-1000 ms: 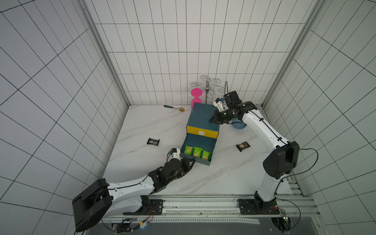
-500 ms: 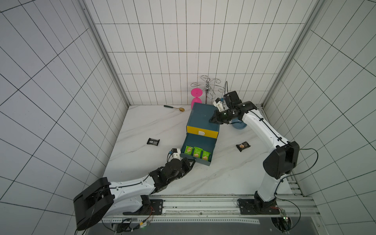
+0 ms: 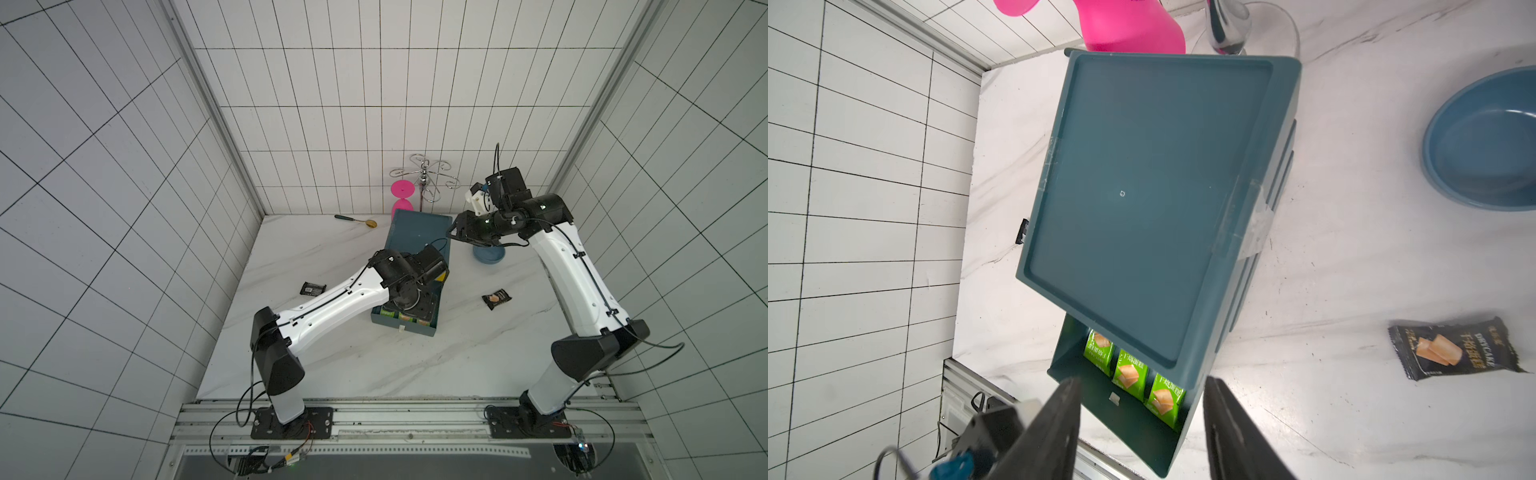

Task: Take the cookies out of the drawer
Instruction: Pick up the cookie from the drawer.

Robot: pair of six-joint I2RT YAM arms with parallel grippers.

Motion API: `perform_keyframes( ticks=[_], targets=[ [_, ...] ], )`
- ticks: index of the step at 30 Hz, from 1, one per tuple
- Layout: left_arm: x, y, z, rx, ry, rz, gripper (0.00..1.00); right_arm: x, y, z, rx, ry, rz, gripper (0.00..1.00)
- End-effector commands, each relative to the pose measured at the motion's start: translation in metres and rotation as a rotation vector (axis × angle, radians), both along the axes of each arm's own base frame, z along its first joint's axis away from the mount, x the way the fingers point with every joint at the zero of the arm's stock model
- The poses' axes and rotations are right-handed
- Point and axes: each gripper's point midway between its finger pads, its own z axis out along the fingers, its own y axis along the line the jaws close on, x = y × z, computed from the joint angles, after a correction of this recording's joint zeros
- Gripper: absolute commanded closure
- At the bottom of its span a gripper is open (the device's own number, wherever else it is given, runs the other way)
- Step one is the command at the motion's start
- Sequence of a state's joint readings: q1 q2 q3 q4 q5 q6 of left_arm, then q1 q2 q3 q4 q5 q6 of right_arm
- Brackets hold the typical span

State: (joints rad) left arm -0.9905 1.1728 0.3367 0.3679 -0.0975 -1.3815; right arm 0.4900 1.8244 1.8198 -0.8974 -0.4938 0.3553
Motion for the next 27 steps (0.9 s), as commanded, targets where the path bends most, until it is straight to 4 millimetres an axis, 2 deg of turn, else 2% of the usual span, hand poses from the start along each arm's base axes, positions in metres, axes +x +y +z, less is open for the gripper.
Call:
perform_keyframes(
  ticks=[1,4,9,12,14,17,20,22,24,27],
  targets=[
    [-0.005,0.001,0.003,0.004,-0.005,-0.012,0.61,-0.024,-0.032,-0.078,-0.226,0.242,-0.04,1.0],
    [-0.008,0.008,0.006,0.018,-0.006,-0.008,0.43,-0.024,-0.032,-0.077,-0.223,0.239,-0.041,1.0],
    [-0.014,0.028,0.023,0.066,-0.032,-0.006,0.28,-0.023,-0.032,-0.073,-0.217,0.232,-0.045,1.0],
    [-0.019,0.05,0.043,0.119,-0.067,0.017,0.25,-0.022,-0.03,-0.066,-0.205,0.22,-0.051,0.93],
    [-0.021,0.068,0.066,0.163,-0.116,0.036,0.22,-0.018,-0.028,-0.057,-0.191,0.199,-0.054,0.83],
    [-0.024,0.087,0.111,0.246,-0.216,-0.008,0.03,-0.013,-0.026,-0.041,-0.171,0.16,-0.061,0.71],
    [-0.027,0.09,0.146,0.383,-0.27,-0.13,0.02,-0.007,-0.024,-0.024,-0.15,0.12,-0.062,0.61],
    [-0.029,0.088,0.158,0.483,-0.273,-0.212,0.02,-0.003,-0.022,-0.014,-0.138,0.1,-0.064,0.56],
    [-0.032,0.082,0.164,0.557,-0.254,-0.299,0.02,0.0,-0.02,-0.004,-0.125,0.083,-0.067,0.53],
    [-0.036,0.076,0.162,0.636,-0.204,-0.39,0.02,0.004,-0.017,0.011,-0.107,0.056,-0.069,0.5]
  ],
)
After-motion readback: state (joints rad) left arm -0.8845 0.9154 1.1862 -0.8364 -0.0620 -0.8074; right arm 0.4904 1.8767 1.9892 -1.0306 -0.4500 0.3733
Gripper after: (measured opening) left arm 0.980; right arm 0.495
